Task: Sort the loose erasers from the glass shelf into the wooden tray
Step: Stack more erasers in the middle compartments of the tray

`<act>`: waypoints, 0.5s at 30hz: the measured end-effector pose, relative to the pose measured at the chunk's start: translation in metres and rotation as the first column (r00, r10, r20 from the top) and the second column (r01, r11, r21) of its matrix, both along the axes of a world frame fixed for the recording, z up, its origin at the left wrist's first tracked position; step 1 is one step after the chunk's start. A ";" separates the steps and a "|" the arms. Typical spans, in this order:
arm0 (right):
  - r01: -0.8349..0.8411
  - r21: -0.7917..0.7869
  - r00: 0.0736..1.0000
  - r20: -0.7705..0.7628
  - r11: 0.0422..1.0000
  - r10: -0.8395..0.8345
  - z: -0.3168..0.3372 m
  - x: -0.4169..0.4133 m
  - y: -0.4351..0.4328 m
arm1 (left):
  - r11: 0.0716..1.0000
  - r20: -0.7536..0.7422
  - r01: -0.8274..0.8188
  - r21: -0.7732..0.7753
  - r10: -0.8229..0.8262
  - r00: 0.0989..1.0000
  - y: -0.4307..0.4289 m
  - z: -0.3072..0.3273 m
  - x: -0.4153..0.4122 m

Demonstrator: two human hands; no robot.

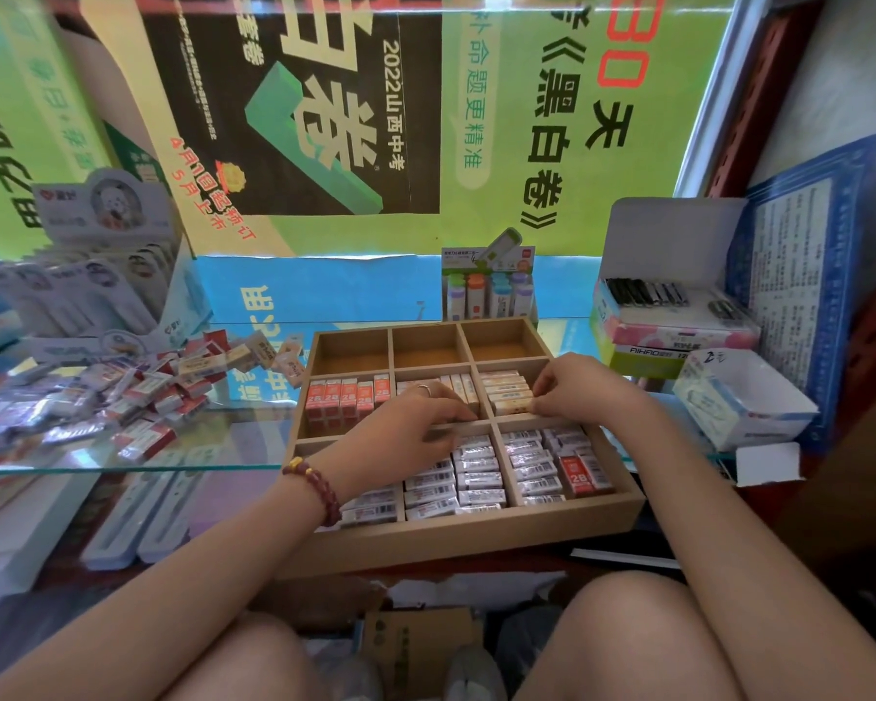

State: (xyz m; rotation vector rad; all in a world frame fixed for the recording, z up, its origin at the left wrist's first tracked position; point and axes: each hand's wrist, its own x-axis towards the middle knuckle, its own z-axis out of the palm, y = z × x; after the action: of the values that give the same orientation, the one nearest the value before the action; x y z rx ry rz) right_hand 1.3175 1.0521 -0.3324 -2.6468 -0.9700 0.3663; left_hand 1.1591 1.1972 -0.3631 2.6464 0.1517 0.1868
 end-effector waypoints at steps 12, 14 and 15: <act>-0.160 0.260 0.985 0.100 0.952 0.138 0.028 -0.044 0.025 | 0.986 0.224 -0.140 -0.092 0.157 0.962 0.028 0.009 -0.039; -0.241 0.311 0.970 0.114 0.919 0.216 0.033 -0.060 0.036 | 0.950 0.319 -0.280 -0.136 0.309 0.896 0.045 0.010 -0.052; -0.275 0.327 0.961 0.117 0.904 0.250 0.034 -0.068 0.042 | 0.919 0.350 -0.362 -0.157 0.394 0.850 0.055 0.011 -0.058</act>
State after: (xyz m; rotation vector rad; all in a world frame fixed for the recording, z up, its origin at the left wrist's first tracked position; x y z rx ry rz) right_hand 1.2493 1.0938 -0.2981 -2.2351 -1.2913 0.1416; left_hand 1.1006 1.2525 -0.3524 2.4128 0.5408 0.7951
